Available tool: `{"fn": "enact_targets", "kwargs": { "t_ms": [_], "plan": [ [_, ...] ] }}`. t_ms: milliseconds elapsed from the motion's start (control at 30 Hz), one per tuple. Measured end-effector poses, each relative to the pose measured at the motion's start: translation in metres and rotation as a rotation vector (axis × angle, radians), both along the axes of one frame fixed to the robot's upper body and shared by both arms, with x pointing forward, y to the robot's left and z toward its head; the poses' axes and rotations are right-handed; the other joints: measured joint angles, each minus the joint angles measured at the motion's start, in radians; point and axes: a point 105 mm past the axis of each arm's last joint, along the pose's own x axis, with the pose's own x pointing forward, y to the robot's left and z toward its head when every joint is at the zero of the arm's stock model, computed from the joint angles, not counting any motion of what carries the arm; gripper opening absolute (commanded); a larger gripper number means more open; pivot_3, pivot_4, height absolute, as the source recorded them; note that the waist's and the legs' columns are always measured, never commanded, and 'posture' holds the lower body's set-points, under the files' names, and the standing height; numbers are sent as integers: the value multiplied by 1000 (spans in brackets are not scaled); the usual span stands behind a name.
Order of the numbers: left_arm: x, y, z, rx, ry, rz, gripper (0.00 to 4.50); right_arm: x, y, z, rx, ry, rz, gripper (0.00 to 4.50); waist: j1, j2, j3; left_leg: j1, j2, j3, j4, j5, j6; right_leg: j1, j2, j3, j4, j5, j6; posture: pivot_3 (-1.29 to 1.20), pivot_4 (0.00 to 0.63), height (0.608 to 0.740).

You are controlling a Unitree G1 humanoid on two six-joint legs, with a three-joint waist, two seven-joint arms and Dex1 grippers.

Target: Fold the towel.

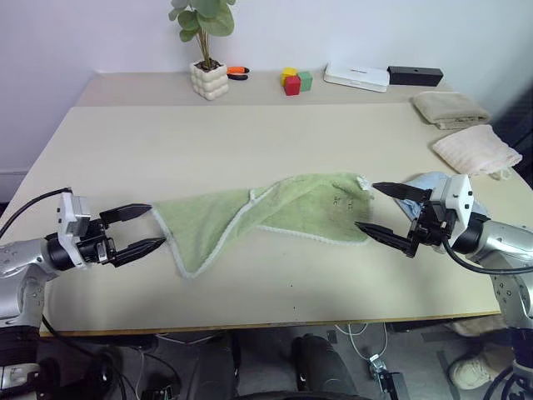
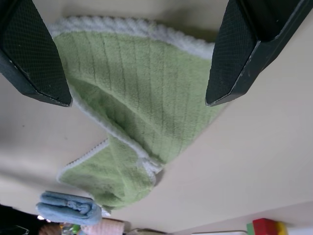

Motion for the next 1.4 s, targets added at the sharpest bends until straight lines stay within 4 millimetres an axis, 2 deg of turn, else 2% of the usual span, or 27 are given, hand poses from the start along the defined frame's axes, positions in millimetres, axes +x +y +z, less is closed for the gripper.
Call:
{"fn": "enact_targets", "kwargs": {
  "t_ms": [133, 267, 467, 600, 700, 933, 1100, 1300, 1400],
  "plan": [
    [-2, -2, -1, 4, 3, -4, 4500, 4, 3, 8, -1, -28, 12, 4462, -1, 0, 0, 0, 0, 0, 0, 0, 0, 0, 0, 0, 0, 0, 0, 0, 150, 735],
    [-9, -9, -2, -18, 42, -29, 4500, 5, 8, 4, 0, -14, 23, 4462, 2, 0, 0, 0, 0, 0, 0, 0, 0, 0, 0, 0, 0, 0, -1, 0, 150, 735],
    [-12, -16, 15, 0, 64, -100, 4500, 9, 17, 0, 33, -13, 21, 4462, 0, 0, 0, 0, 0, 0, 0, 0, 0, 0, 0, 0, 0, -1, -1, 0, 150, 735],
    [-15, -20, 19, -3, 74, -127, 4500, 10, 33, -2, 65, -20, 46, 4462, -1, 0, 0, 0, 0, 0, 0, 0, 0, 0, 0, 0, 0, 0, -1, 0, 150, 735],
    [-20, -30, 20, 37, 65, -175, 4500, 10, 37, 3, 64, -44, 60, 4462, 1, 0, 0, 0, 0, 0, 0, 0, 0, 0, 0, 0, 0, -1, -1, 0, 150, 735],
    [-25, -48, -1, 111, 81, -247, 4500, 13, 48, 7, 97, -76, 68, 4462, 1, 0, 0, 0, 0, 0, 0, 0, 0, 0, 0, 0, 0, -1, -1, 0, 150, 735],
    [-20, -69, -29, 187, 116, -216, 4500, 13, 54, 7, 116, -91, 61, 4462, 2, 0, 0, 0, 0, 0, 1, 0, 0, 0, 0, 0, 0, 0, -1, 0, 150, 735],
    [-30, -89, -55, 282, 175, -213, 4500, 13, 56, 7, 133, -118, 38, 4462, 0, 0, 0, 0, 0, 0, 0, 0, 0, 0, 0, 1, 0, 0, -1, 0, 150, 735],
    [-27, -89, -59, 307, 184, -177, 3552, 13, 57, 7, 140, -126, 33, 4500, 2, 0, 0, 0, 0, 0, 0, 0, 0, 0, 0, 1, 0, -1, -1, 0, 150, 735]
  ]
}}
